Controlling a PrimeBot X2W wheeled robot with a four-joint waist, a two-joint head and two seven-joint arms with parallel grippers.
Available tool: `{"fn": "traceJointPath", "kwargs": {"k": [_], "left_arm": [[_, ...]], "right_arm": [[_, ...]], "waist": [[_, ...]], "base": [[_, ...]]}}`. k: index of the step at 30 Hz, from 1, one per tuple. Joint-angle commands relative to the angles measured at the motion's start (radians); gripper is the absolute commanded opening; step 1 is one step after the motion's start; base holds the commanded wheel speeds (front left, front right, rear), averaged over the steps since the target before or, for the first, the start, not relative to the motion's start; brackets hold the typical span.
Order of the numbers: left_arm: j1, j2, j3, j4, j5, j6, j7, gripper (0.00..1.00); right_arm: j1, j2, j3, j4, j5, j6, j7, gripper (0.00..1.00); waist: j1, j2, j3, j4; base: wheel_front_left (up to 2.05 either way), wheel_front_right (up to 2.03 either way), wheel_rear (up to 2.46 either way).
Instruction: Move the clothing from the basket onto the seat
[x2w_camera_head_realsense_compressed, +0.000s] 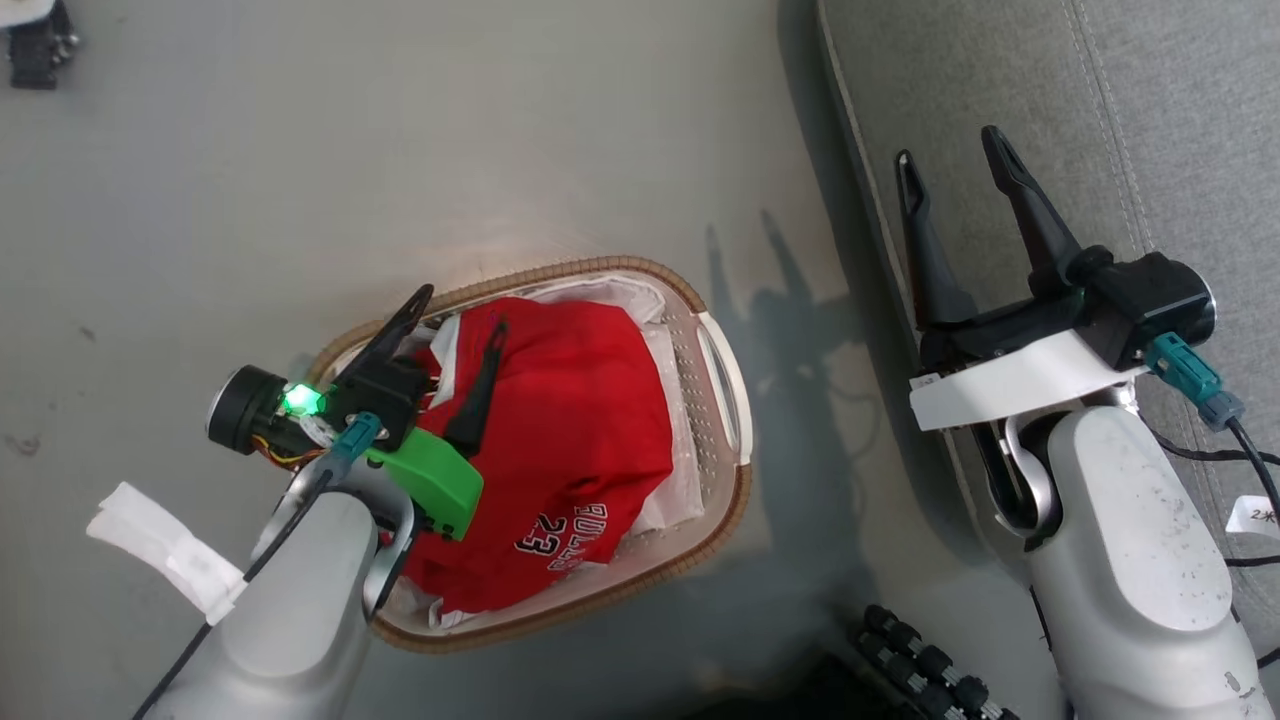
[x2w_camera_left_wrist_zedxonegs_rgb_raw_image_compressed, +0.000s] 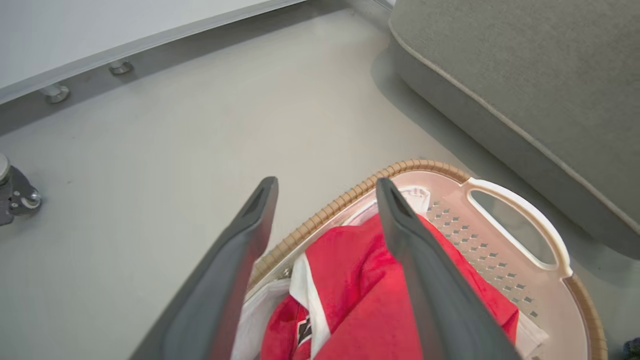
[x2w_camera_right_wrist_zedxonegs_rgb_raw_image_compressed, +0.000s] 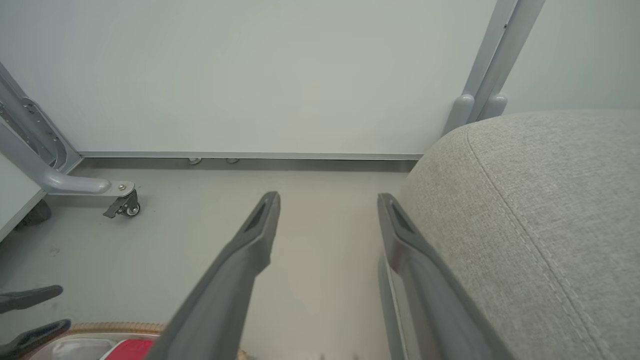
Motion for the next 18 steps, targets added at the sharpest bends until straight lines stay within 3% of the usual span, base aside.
{"fn": "traceJointPath", "kwargs": {"k": [1,18], "left_arm": [[-0.031,0.018,-0.024,0.014,-0.017,-0.003,-0.001,1.0],[-0.177,0.041,-0.268,0.345,-0.157,-0.003,-0.001,1.0]], "right_arm": [[-0.014,0.001,0.005,-0.006,0.01,-0.001,-0.005,1.0],[0.003,0.0,0.046,0.0,0.026,-0.001,-0.005,1.0]], "waist": [[-0.0001,-0.0001,0.088,-0.062],[-0.0001,-0.0001,0.171,-0.085]], "base": [[0.0,0.0,0.0],[0.0,0.0,0.0]]}}
